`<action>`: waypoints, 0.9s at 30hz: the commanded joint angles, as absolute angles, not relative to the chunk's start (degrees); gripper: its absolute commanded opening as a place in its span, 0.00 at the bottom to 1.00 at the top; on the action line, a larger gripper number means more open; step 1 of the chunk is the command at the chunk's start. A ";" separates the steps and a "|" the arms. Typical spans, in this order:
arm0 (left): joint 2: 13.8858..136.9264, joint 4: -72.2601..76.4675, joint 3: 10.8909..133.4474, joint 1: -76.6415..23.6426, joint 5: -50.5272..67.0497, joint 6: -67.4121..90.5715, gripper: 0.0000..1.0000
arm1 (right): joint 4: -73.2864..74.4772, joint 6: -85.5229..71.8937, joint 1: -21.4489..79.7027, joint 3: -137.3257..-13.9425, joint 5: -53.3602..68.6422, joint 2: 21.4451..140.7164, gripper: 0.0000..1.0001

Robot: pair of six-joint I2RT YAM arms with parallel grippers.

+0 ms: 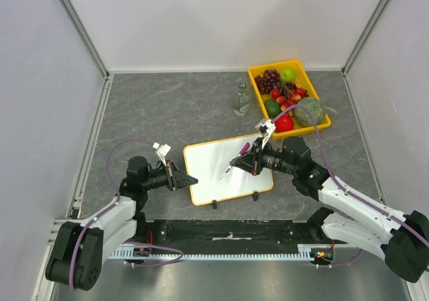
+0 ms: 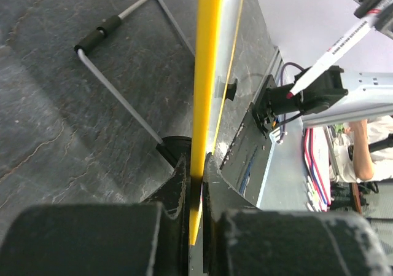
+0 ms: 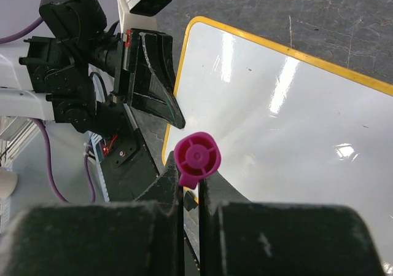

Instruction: Write a sentence on the whiteboard

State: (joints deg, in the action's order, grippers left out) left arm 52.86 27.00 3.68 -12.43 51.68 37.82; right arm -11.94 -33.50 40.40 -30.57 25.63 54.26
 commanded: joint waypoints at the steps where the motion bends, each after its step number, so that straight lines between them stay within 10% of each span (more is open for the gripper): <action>1: 53.44 28.12 2.81 -12.39 51.15 38.32 0.02 | -12.83 -33.22 40.78 -31.64 25.49 52.56 0.00; 27: 41.23 20.75 -2.55 -22.15 40.26 42.45 0.03 | -9.67 -31.91 40.69 -31.03 23.38 48.96 0.00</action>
